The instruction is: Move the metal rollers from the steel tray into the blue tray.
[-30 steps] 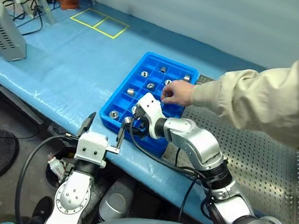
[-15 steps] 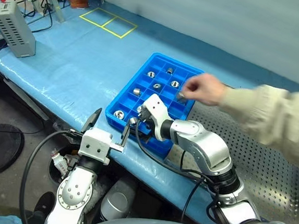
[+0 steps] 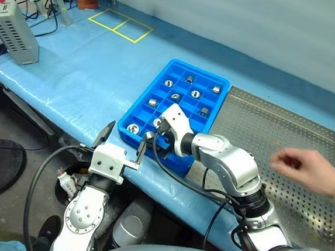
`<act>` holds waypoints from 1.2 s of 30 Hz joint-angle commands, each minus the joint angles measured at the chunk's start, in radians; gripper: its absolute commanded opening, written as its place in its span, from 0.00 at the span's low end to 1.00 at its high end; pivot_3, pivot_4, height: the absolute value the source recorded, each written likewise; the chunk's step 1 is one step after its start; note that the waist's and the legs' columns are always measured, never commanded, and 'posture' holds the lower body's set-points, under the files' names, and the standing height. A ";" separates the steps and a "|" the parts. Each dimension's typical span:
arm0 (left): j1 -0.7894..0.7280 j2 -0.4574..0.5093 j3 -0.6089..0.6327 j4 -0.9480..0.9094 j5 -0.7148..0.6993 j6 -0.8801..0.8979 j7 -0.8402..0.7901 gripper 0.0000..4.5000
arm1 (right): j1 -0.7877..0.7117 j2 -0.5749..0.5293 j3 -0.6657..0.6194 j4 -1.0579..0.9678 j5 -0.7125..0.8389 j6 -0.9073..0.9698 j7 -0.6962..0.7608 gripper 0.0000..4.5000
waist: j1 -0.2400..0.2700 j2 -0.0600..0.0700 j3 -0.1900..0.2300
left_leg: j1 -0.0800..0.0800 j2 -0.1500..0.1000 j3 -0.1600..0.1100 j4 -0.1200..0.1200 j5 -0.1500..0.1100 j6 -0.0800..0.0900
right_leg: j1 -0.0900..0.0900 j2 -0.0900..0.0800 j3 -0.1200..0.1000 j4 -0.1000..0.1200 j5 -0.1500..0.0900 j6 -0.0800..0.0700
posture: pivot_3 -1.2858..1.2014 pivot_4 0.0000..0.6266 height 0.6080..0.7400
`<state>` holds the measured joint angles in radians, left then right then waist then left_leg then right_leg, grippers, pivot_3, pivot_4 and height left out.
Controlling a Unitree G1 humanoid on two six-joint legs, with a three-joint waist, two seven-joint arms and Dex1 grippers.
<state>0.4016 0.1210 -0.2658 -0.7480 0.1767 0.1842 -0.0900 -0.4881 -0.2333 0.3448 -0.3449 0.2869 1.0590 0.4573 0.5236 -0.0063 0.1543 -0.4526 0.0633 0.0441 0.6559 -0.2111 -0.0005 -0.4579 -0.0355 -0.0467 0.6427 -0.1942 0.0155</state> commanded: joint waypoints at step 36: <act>-0.114 0.037 -0.011 0.082 -0.080 -0.018 -0.108 1.00 | 0.102 -0.040 -0.208 -0.151 0.013 0.063 -0.152 1.00 | -0.226 0.001 0.000 | 0.003 0.000 -0.003 0.002 0.003 0.005 | 0.011 0.000 -0.002 0.000 0.000 0.000 | 0.65 0.24 1.00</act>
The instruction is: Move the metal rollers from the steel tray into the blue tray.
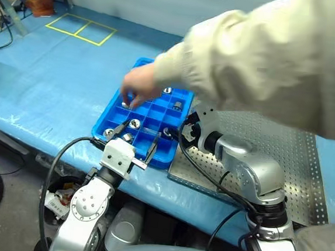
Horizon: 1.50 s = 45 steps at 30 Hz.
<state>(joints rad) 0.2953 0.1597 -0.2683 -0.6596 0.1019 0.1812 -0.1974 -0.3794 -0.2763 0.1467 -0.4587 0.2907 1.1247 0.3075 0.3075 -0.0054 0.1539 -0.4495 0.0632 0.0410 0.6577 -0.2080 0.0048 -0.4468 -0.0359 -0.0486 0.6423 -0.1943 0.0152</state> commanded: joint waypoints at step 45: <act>-0.073 -0.008 -0.028 0.061 0.026 -0.046 0.012 1.00 | 0.058 0.115 -0.125 -0.040 -0.108 -0.117 -0.249 1.00 | -0.133 0.000 0.000 | 0.002 -0.001 -0.002 0.001 0.000 0.001 | 0.002 0.001 0.003 0.001 0.000 0.000 | 0.63 0.24 1.00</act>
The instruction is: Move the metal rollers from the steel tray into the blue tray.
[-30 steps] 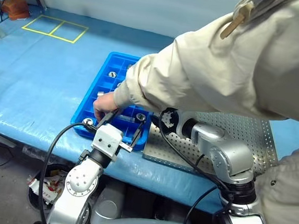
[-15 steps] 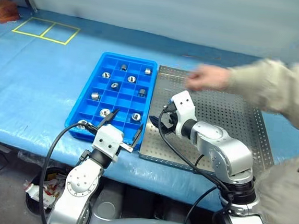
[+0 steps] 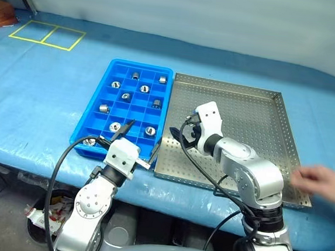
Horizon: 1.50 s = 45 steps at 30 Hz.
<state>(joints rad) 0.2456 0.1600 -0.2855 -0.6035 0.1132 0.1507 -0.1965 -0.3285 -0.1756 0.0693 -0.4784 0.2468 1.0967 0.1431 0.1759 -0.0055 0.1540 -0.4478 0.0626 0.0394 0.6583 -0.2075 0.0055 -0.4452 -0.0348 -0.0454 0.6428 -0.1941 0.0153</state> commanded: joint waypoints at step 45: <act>-0.248 -0.077 -0.097 0.130 -0.032 0.183 -0.059 1.00 | 0.229 0.311 -0.241 0.159 -0.133 -0.392 -0.514 0.65 | -0.144 0.000 0.000 | 0.002 0.000 0.000 0.002 0.001 0.002 | 0.002 0.005 0.009 0.002 0.002 0.002 | 0.56 0.24 1.00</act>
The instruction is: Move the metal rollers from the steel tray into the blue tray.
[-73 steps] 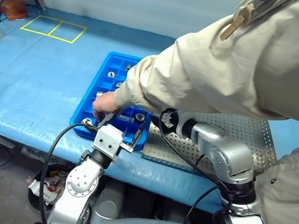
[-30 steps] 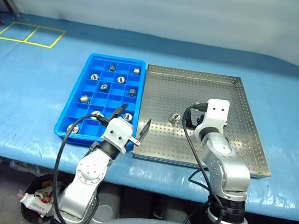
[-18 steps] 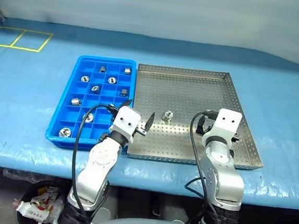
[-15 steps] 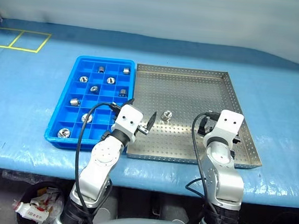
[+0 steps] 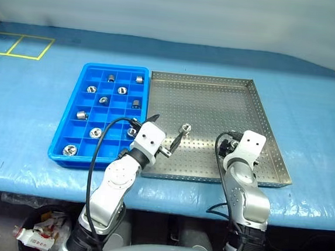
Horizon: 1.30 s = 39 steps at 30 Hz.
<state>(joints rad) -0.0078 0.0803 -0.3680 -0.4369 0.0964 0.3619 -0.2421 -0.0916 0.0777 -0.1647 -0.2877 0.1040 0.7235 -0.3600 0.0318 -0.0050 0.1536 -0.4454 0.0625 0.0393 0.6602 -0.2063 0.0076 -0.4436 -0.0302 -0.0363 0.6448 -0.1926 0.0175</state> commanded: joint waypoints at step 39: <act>0.444 0.003 0.095 -0.264 0.235 -0.337 0.328 1.00 | -0.440 -0.239 0.516 -0.011 0.110 0.307 0.678 0.39 | 0.253 0.000 0.001 | -0.001 0.001 -0.001 -0.004 -0.001 -0.002 | -0.003 0.001 -0.003 -0.002 -0.001 -0.002 | 0.73 0.24 1.00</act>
<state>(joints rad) 0.4286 0.0823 -0.2712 -0.6410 0.3240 0.0531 0.0866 -0.5267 -0.1689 0.3464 -0.2802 0.2077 1.0361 0.3062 0.2849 -0.0050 0.1543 -0.4466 0.0637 0.0388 0.6566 -0.2080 0.0049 -0.4468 -0.0296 -0.0397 0.6425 -0.1938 0.0153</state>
